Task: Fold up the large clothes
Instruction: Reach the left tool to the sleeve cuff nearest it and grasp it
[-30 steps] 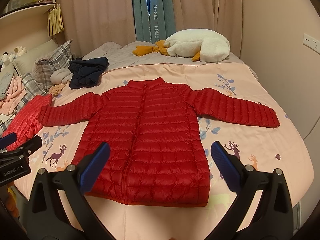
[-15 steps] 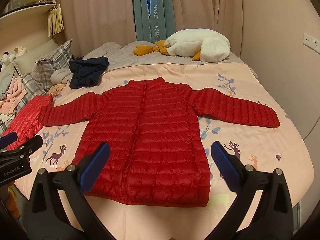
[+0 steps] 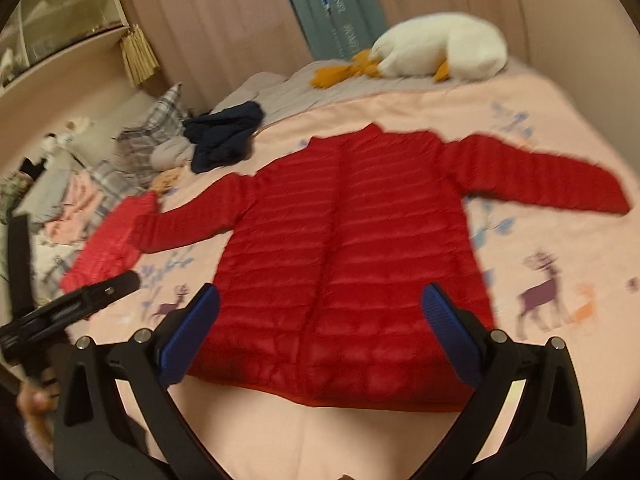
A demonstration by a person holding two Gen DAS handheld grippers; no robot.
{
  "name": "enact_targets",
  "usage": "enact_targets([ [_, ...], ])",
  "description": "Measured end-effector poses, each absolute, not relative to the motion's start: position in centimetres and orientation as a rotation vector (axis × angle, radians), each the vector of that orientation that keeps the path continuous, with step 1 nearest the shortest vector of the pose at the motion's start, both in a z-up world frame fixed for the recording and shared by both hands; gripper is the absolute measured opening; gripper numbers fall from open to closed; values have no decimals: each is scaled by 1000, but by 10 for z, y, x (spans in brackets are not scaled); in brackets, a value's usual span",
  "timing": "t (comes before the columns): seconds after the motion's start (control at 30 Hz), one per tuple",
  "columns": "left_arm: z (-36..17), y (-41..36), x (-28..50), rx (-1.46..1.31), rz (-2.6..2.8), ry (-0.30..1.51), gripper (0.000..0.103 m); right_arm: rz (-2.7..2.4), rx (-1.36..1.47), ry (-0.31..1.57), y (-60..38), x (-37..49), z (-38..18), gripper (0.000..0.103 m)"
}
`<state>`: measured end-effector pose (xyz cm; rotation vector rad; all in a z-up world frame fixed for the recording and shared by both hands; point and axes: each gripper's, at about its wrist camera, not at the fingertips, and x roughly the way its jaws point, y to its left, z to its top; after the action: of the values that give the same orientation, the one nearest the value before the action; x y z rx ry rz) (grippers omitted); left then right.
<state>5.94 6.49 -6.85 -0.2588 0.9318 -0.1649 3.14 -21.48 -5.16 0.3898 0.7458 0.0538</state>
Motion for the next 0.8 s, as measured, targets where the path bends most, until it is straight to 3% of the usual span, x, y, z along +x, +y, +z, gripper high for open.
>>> enact_targets([
  [0.53,-199,313,235,-867,175,844,102,30,385,842,-215,86,-97,101],
  [0.8,-214,361,298,-987,181,713,102,-16,344,897,-214,117,-114,101],
])
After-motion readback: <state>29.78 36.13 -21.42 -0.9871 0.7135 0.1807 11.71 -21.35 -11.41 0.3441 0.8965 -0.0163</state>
